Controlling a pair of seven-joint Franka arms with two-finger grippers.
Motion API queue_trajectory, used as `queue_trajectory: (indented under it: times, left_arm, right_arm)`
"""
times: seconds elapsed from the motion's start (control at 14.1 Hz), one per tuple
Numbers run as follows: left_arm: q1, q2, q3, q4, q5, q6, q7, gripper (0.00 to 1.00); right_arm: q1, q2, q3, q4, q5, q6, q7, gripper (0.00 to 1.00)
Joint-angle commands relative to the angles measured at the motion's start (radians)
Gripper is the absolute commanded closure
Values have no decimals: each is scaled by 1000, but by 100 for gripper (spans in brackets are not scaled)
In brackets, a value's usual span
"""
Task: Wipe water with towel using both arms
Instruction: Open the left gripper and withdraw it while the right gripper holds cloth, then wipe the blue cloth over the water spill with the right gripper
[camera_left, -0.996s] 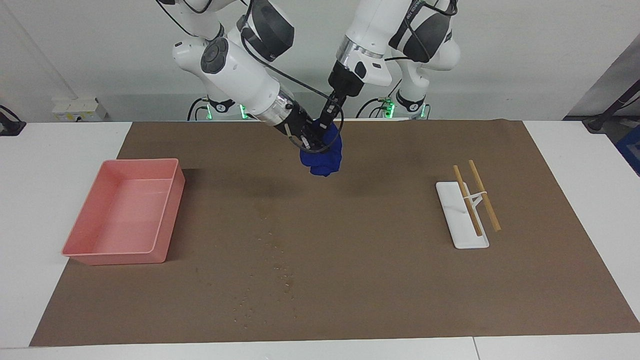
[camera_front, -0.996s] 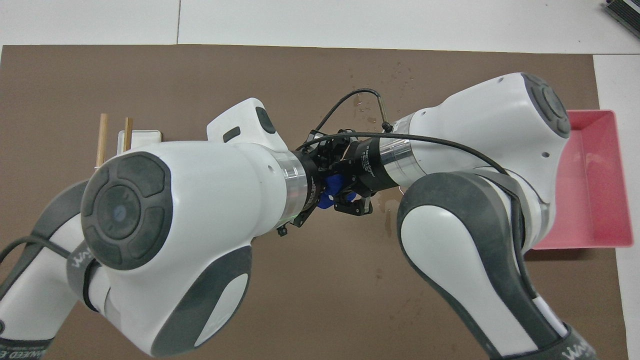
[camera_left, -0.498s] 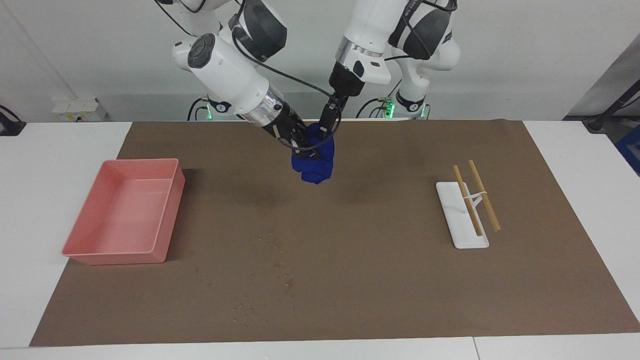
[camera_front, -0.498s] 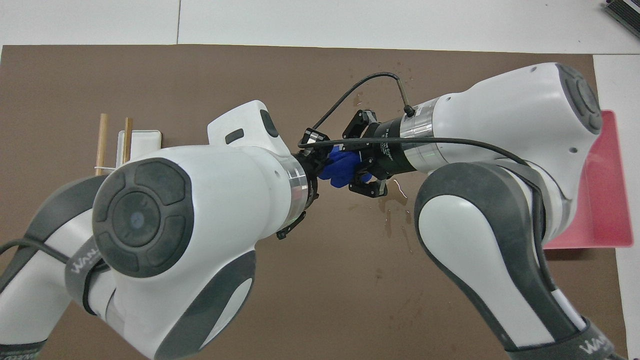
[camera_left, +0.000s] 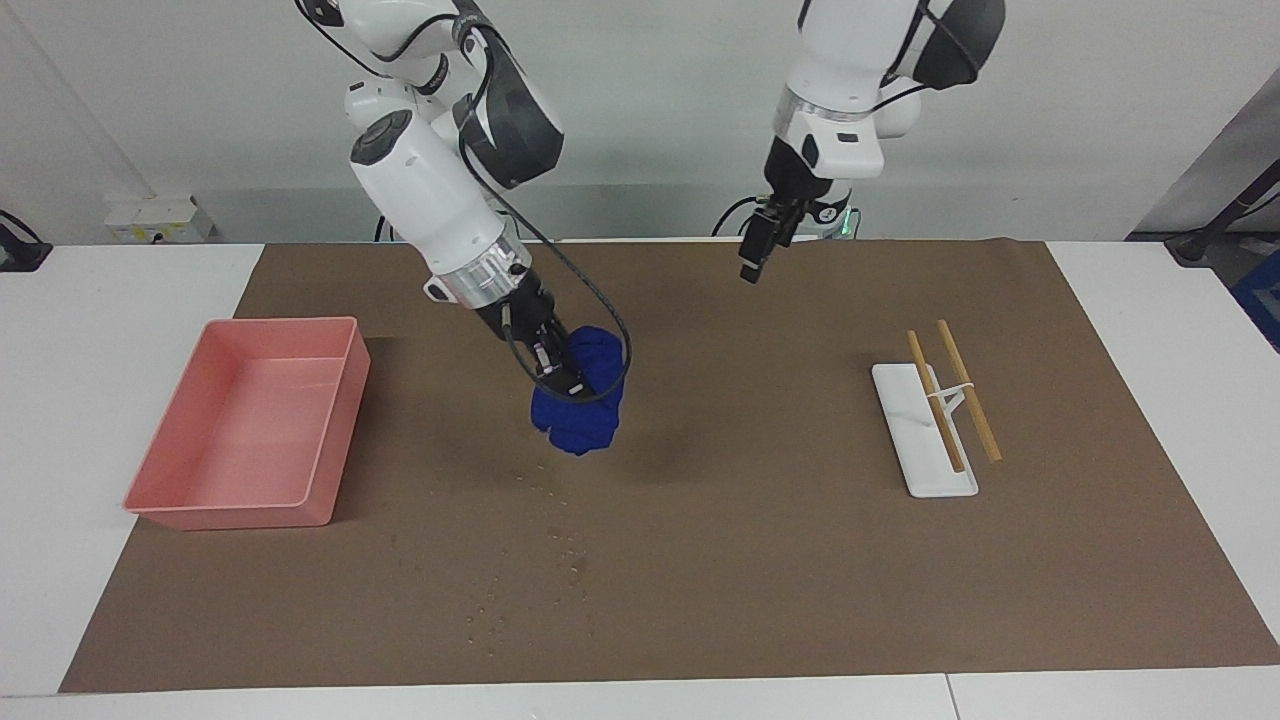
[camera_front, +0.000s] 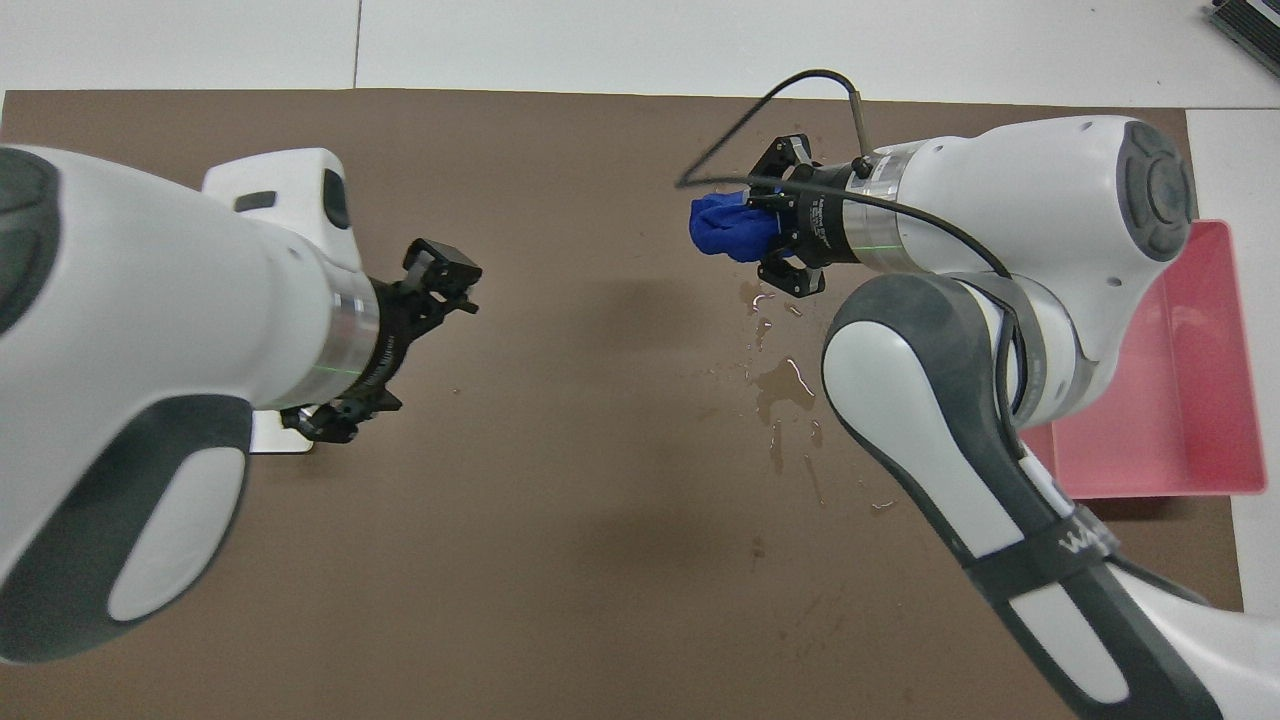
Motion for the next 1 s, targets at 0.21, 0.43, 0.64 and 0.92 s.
queue_trajectory:
  times: [0.21,0.43,0.64,0.92]
  left_arm:
    - [254,-26,-1,-6,10,-154,577,0]
    - [374,-47,8,-9,23,-200,922,0]
    - [465,-49,10,-15,56,-186,1154,0]
    - [477,-31,23,8,111,-157,1210,0]
  right_arm:
    - [-42,226,11,132,-65,206,-185,100]
    - [-32,352,9,255,-81,232,-228,100]
    - [-27,412,11,275,-94,281,-334,100]
    - [-18,419,9,208,-89,319,-389,100]
